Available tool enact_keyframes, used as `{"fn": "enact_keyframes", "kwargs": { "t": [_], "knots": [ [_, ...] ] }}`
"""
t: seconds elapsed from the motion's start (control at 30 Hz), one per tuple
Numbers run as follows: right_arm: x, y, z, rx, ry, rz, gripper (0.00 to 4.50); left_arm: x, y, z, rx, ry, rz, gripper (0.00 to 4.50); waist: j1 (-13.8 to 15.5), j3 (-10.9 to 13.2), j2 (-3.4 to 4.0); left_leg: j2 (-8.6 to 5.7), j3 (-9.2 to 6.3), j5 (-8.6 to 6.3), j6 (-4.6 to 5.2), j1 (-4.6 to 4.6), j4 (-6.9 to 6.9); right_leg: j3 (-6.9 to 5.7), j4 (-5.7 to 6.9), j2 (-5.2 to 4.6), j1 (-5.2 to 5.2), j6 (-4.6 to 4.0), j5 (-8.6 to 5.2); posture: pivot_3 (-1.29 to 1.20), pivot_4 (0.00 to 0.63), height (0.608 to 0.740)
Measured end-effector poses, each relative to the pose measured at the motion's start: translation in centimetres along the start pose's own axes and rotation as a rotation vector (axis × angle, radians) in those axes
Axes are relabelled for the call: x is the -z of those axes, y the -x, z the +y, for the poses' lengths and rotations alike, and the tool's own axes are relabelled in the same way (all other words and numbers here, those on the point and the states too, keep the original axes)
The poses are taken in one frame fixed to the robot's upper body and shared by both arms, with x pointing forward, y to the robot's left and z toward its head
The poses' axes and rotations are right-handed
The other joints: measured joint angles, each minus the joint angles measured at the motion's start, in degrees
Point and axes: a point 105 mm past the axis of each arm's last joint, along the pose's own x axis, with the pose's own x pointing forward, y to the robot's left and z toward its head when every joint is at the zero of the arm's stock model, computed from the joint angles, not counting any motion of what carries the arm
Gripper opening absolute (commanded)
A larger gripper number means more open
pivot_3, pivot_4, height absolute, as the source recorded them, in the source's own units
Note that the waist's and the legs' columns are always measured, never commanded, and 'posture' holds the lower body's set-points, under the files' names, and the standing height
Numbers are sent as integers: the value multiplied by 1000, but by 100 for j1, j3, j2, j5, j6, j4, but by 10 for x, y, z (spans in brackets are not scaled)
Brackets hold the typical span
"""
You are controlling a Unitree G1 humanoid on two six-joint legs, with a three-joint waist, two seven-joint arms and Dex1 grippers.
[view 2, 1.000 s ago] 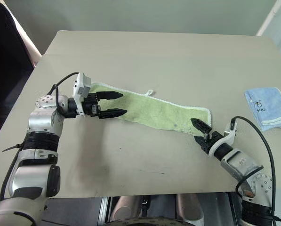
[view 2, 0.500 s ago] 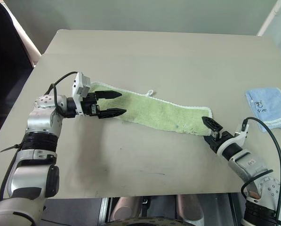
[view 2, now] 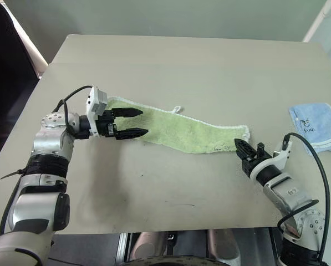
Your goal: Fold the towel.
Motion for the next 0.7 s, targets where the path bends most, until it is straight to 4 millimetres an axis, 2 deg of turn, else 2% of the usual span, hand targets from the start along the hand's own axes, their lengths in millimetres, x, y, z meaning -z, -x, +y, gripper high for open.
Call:
{"fn": "enact_keyframes", "kwargs": {
  "t": [0.03,0.23,0.4,0.7],
  "knots": [
    [0,1,-1,4,-1,-2,105,0,0,0,0,-2,0,4500,0,0,0,0,1,-2,0,0,0,1,-1,-1,0,3,2,0,150,728],
    [-2,17,-25,77,12,-3,105,-3,1,4,-9,-9,-2,4500,16,0,0,0,3,-12,-2,-2,1,1,-6,-1,2,9,1,0,150,728],
    [-16,31,-41,117,30,-27,105,-3,1,5,-11,-13,-1,4500,17,0,0,0,5,-13,-2,-2,1,5,-8,-2,3,2,-4,0,150,728],
    [-70,67,-63,194,99,-130,105,-3,-1,7,-9,-19,15,4500,48,0,0,-1,5,-21,-6,-3,0,7,-10,-4,5,2,-13,0,150,728]
  ]
}}
